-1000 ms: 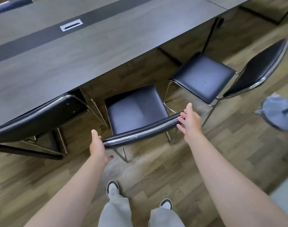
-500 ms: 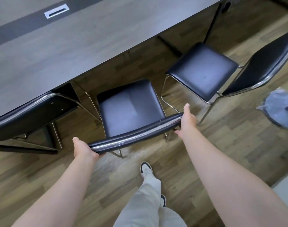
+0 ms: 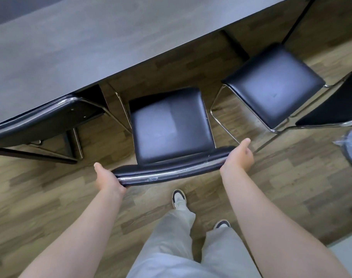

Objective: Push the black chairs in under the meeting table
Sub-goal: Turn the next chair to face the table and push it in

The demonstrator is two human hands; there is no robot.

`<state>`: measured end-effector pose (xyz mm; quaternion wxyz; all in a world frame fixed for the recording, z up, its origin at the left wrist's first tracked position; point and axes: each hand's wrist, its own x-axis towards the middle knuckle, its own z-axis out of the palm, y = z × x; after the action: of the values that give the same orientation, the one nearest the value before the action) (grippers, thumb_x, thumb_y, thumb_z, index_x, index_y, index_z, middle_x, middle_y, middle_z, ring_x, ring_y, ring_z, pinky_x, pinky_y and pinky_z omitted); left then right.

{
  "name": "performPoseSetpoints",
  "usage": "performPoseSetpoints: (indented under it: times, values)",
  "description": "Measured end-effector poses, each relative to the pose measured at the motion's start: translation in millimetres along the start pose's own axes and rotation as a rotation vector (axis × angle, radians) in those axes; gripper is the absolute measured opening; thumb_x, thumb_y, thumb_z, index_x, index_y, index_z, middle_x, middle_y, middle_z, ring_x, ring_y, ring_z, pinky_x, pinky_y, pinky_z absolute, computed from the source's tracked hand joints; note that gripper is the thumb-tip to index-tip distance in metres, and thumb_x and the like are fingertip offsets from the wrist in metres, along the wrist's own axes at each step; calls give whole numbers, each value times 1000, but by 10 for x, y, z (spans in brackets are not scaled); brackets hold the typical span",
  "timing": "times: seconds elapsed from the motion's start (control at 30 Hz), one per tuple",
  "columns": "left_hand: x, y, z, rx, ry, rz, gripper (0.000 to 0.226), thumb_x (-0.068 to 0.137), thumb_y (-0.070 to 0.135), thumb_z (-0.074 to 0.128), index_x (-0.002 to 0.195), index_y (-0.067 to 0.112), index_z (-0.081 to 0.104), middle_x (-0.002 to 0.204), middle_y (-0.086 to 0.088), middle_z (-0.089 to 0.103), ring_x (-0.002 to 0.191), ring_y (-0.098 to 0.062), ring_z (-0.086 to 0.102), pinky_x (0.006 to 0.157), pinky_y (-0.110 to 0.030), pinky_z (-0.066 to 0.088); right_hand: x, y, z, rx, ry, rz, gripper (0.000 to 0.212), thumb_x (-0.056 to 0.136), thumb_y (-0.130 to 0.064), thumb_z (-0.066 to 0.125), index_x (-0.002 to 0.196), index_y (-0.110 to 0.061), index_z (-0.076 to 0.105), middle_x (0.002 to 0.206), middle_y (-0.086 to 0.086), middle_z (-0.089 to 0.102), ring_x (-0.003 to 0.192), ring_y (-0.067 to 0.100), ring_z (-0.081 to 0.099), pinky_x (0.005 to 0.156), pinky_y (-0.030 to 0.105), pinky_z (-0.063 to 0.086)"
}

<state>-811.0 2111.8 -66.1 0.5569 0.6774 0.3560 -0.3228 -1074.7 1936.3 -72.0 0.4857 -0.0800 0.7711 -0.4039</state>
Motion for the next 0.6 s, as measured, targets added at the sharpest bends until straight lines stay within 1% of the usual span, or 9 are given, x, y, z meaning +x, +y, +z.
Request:
performPoseSetpoints:
  times: [0.07, 0.13, 0.2, 0.27, 0.4, 0.43, 0.5, 0.57, 0.6]
  values:
    - [-1, -2, 14, -14, 2, 4, 71, 92, 70, 51, 142, 19, 52, 128, -6, 67, 99, -34, 71, 64, -50, 58, 8, -26, -9, 25, 5, 17, 42, 102, -54, 50, 116, -18, 66, 89, -9, 62, 81, 18, 59, 61, 28, 44]
    - [4, -16, 32, -18, 24, 13, 73, 91, 71, 52, 140, 18, 54, 126, -7, 67, 100, -35, 71, 66, -50, 59, 45, -50, 7, 26, -14, 38, 35, 102, -54, 50, 110, -22, 61, 87, -11, 57, 73, 12, 53, 65, 28, 44]
    - [-4, -36, 39, -20, 37, 18, 71, 90, 71, 52, 136, 17, 57, 123, -7, 68, 99, -35, 71, 69, -49, 60, 69, -54, 2, 2, -33, 32, 33, 101, -56, 51, 107, -24, 58, 88, -11, 55, 76, 11, 53, 76, 32, 46]
    - [6, -89, 36, -42, 58, 24, 69, 87, 73, 54, 129, 17, 60, 123, -7, 70, 99, -34, 73, 76, -49, 62, 96, -90, -3, -26, -60, 2, 37, 99, -60, 52, 103, -23, 60, 91, -11, 59, 89, 17, 59, 85, 35, 49]
    - [-109, -233, 68, -81, 68, 32, 56, 92, 70, 52, 112, 18, 57, 125, -7, 70, 102, -34, 72, 90, -52, 61, 222, -161, -19, -83, -89, -13, 40, 98, -61, 52, 98, -23, 62, 90, -11, 63, 95, 22, 61, 82, 33, 48]
    - [-152, -276, 88, -89, 66, 35, 55, 95, 69, 51, 115, 18, 55, 125, -8, 69, 104, -35, 71, 90, -51, 60, 260, -181, -42, -104, -99, -20, 41, 98, -62, 51, 101, -23, 63, 91, -10, 64, 97, 23, 61, 83, 33, 48]
    - [-248, -347, 137, -115, 72, 49, 64, 96, 70, 51, 130, 17, 52, 127, -9, 67, 104, -35, 70, 79, -47, 60, 347, -230, -48, -148, -126, -41, 50, 94, -67, 49, 106, -21, 65, 99, -5, 69, 100, 26, 64, 86, 37, 52]
    - [-302, -403, 185, -148, 87, 57, 77, 92, 74, 52, 144, 17, 47, 128, -9, 66, 101, -34, 69, 69, -42, 57, 447, -266, -24, -188, -136, -69, 54, 89, -72, 48, 103, -24, 67, 107, -1, 73, 103, 29, 67, 93, 41, 55]
    - [-333, -434, 224, -169, 98, 58, 81, 91, 76, 52, 146, 17, 46, 129, -9, 66, 101, -35, 70, 69, -42, 58, 485, -310, -3, -206, -146, -79, 54, 88, -73, 48, 102, -25, 67, 107, -1, 73, 105, 29, 67, 95, 43, 55]
